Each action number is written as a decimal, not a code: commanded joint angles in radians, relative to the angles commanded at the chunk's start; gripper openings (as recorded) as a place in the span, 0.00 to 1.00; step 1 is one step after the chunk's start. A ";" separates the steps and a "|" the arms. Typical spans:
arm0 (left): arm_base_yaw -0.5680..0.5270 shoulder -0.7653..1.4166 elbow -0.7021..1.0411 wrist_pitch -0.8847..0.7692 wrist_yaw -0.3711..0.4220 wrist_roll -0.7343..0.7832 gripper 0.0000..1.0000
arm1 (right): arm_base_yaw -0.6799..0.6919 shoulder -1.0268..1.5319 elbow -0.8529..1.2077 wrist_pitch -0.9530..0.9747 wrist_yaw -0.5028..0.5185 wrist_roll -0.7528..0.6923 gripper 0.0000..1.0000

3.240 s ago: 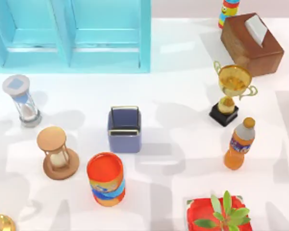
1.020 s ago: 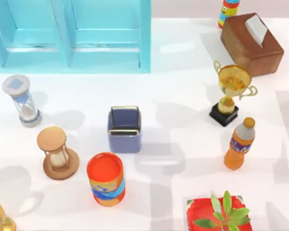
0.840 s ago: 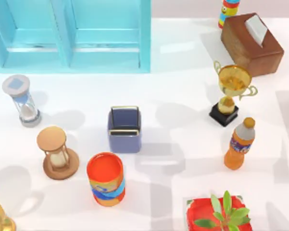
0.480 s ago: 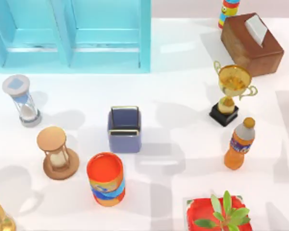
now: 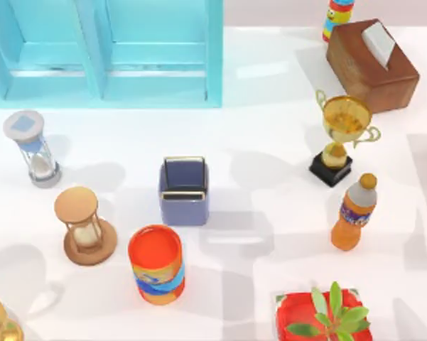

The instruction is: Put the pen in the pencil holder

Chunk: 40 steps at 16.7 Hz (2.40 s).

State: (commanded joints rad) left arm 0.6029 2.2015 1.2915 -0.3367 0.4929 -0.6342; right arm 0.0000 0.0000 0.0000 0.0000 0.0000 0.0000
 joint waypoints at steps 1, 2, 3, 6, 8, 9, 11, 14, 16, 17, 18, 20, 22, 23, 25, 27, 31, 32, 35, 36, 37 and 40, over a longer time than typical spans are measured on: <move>0.000 0.000 0.000 0.000 0.000 0.000 0.00 | 0.000 0.000 0.000 0.000 0.000 0.000 1.00; 0.000 0.000 0.000 0.000 0.000 0.000 0.00 | 0.000 0.000 0.000 0.000 0.000 0.000 1.00; 0.000 0.000 0.000 0.000 0.000 0.000 0.00 | 0.000 0.000 0.000 0.000 0.000 0.000 1.00; 0.050 -0.091 0.008 -0.077 -0.014 0.034 0.00 | 0.000 0.000 0.000 0.000 0.000 0.000 1.00; 0.083 -0.136 0.007 -0.133 -0.008 0.063 0.00 | 0.000 0.000 0.000 0.000 0.000 0.000 1.00; 0.105 -0.171 0.005 -0.174 -0.004 0.085 0.00 | 0.000 0.000 0.000 0.000 0.000 0.000 1.00; 0.154 -0.252 -0.002 -0.276 0.006 0.140 0.00 | 0.000 0.000 0.000 0.000 0.000 0.000 1.00; 0.236 -0.390 -0.017 -0.468 0.024 0.234 0.00 | 0.000 0.000 0.000 0.000 0.000 0.000 1.00; 0.289 -0.482 -0.027 -0.587 0.038 0.294 0.00 | 0.000 0.000 0.000 0.000 0.000 0.000 1.00; 0.312 -0.524 -0.030 -0.633 0.045 0.320 0.00 | 0.000 0.000 0.000 0.000 0.000 0.000 1.00; 0.331 -0.559 -0.034 -0.669 0.052 0.342 0.00 | 0.000 0.000 0.000 0.000 0.000 0.000 1.00; 0.356 -0.601 -0.039 -0.710 0.062 0.369 0.00 | 0.000 0.000 0.000 0.000 0.000 0.000 1.00; 0.359 -0.606 -0.039 -0.715 0.064 0.372 0.00 | 0.000 0.000 0.000 0.000 0.000 0.000 1.00; 0.359 -0.606 -0.039 -0.715 0.064 0.372 0.00 | 0.000 0.000 0.000 0.000 0.000 0.000 1.00; 0.355 -0.602 -0.036 -0.713 0.061 0.373 0.00 | 0.000 0.000 0.000 0.000 0.000 0.000 1.00; 0.335 -0.603 -0.026 -0.707 0.034 0.366 0.00 | 0.000 0.000 0.000 0.000 0.000 0.000 1.00; 0.197 -0.591 0.009 -0.681 -0.142 0.341 0.00 | 0.000 0.000 0.000 0.000 0.000 0.000 1.00; 0.143 -0.586 0.015 -0.672 -0.209 0.335 0.00 | 0.000 0.000 0.000 0.000 0.000 0.000 1.00; -0.054 -0.576 0.016 -0.630 -0.462 0.318 0.00 | 0.000 0.000 0.000 0.000 0.000 0.000 1.00; -0.127 -0.576 0.013 -0.611 -0.555 0.313 0.00 | 0.000 0.000 0.000 0.000 0.000 0.000 1.00; -0.200 -0.577 0.009 -0.586 -0.645 0.306 0.00 | 0.000 0.000 0.000 0.000 0.000 0.000 1.00; -0.388 -0.574 0.001 -0.508 -0.870 0.272 0.00 | 0.000 0.000 0.000 0.000 0.000 0.000 1.00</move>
State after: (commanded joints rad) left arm 0.2150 1.6271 1.2925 -0.8443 -0.3768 -0.3620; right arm 0.0000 0.0000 0.0000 0.0000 0.0000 0.0000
